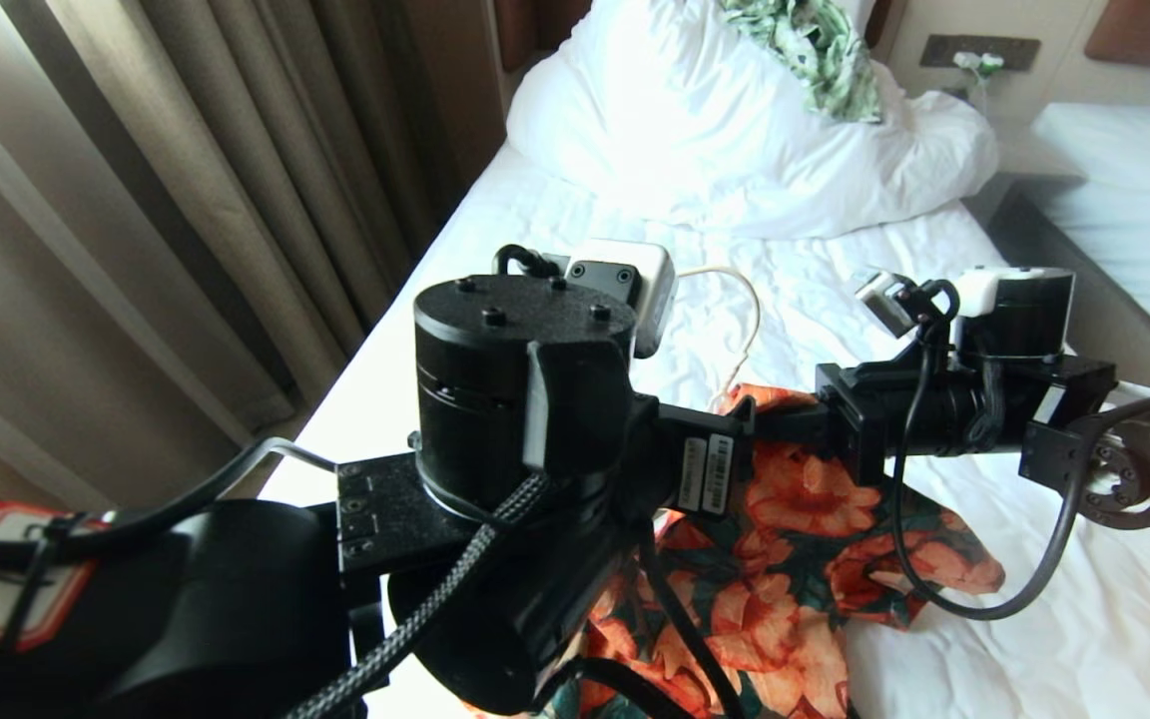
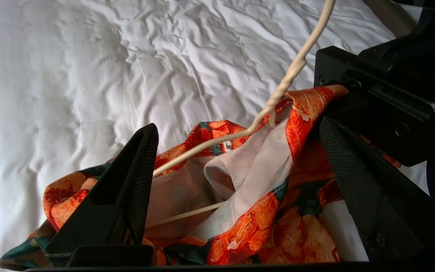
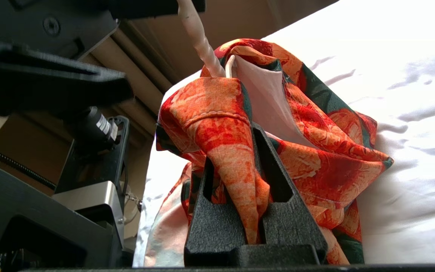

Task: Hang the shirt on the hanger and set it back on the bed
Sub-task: Hook the other side of the shirt onto the hanger

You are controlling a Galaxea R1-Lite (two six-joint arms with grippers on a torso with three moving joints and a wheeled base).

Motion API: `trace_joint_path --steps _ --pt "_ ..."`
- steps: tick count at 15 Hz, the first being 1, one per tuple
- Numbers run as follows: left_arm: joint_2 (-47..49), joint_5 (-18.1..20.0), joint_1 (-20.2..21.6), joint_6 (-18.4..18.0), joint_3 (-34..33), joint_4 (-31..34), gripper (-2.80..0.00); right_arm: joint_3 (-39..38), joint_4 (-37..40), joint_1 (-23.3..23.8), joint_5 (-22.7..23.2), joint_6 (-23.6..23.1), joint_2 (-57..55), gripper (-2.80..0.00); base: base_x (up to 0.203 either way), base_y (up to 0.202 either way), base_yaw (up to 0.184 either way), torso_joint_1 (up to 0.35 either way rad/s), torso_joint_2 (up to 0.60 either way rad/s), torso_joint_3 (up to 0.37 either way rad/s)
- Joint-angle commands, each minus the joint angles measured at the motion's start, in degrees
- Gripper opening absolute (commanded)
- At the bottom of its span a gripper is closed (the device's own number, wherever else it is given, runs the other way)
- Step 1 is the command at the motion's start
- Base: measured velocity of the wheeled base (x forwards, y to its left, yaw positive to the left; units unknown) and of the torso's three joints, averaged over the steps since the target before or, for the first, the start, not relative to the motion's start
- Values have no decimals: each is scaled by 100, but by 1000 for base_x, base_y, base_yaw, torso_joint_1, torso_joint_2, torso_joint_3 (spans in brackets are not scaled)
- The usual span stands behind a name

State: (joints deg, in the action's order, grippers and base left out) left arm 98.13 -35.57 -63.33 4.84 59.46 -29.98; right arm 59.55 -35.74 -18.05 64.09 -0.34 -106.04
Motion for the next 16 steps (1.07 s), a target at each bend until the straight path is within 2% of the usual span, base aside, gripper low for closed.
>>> trace_joint_path --steps 1,7,16 --pt "109 -12 -29 1 51 -13 0 56 -21 -5 34 70 82 -280 0 0 0 0 0 0" --pt "170 -31 14 -452 277 -17 0 -49 -20 -75 34 70 137 -280 0 0 0 0 0 0" --pt "153 -117 58 -607 382 -43 0 -93 -20 -181 34 78 198 -280 0 0 0 0 0 0"
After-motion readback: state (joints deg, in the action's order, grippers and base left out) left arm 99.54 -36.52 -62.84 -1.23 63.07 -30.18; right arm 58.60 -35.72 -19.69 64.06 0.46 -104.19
